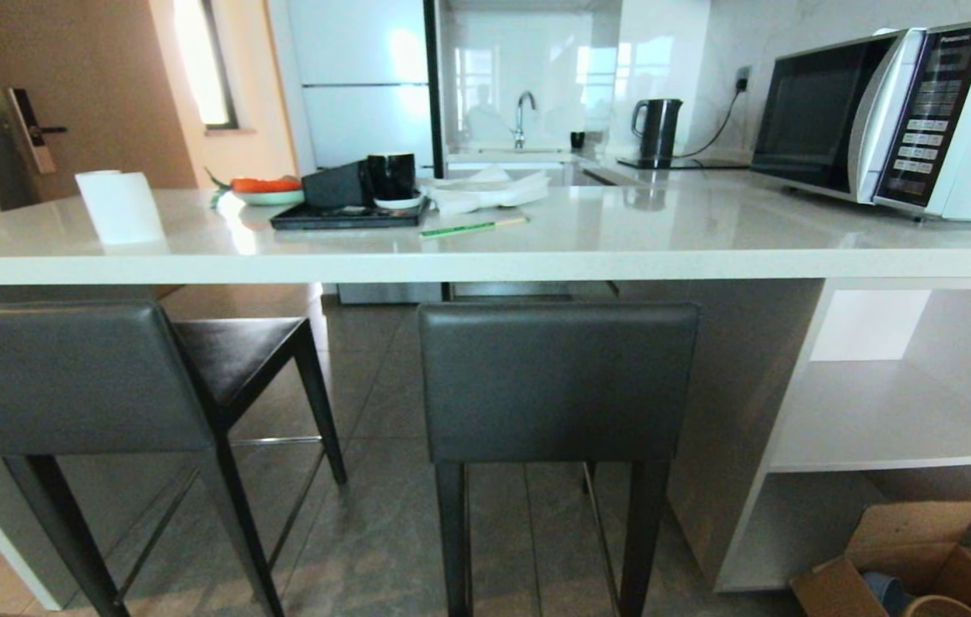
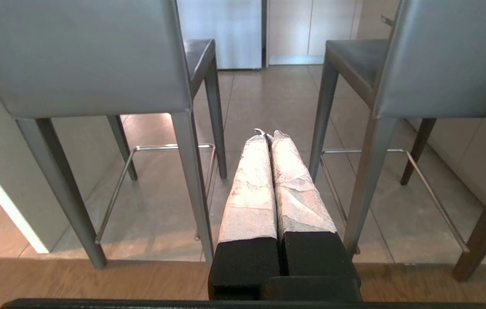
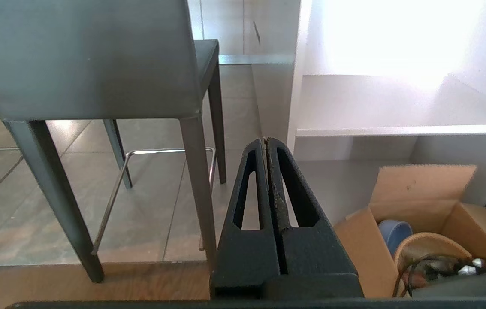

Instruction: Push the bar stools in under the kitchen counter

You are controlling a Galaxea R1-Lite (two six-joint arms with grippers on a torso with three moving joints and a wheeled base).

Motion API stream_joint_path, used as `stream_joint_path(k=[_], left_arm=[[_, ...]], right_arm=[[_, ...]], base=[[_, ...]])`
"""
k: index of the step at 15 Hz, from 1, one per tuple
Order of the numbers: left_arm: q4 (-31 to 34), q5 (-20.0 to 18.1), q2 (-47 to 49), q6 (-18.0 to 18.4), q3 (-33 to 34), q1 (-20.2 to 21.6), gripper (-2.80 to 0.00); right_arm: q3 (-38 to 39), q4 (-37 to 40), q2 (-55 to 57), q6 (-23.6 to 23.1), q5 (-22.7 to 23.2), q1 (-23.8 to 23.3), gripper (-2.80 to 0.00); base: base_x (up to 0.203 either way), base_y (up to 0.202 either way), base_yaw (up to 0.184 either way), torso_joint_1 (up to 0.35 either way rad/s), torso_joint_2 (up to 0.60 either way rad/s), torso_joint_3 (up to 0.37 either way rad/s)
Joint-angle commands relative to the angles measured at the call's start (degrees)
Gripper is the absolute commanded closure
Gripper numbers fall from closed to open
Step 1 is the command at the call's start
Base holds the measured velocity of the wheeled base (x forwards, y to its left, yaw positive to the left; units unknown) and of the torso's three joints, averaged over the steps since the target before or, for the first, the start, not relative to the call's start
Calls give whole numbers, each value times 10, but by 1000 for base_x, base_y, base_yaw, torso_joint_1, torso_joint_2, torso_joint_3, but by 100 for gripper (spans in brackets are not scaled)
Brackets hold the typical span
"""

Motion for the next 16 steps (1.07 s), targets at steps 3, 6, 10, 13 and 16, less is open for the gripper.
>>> stream_joint_path(k=[3,6,10,13,16], left_arm=[[0,0,-1,0,5,0,0],[0,0,-1,0,6,0,0],[-1,0,-1,-1,6,0,0],[-1,0,-1,-1,5,0,0],[-1,0,-1,-1,5,0,0]], right_arm=[[4,0,0,0,0,0,0],[4,0,0,0,0,0,0],[5,0,0,0,0,-1,0],[4,0,0,0,0,0,0],[5,0,0,0,0,0,0]], base=[[-24,0,0,7,0,-6],[0,0,0,104,-297,-203],[0,0,0,159,-438,-276],[0,0,0,193,-464,-280],[0,0,0,163,-388,-222]])
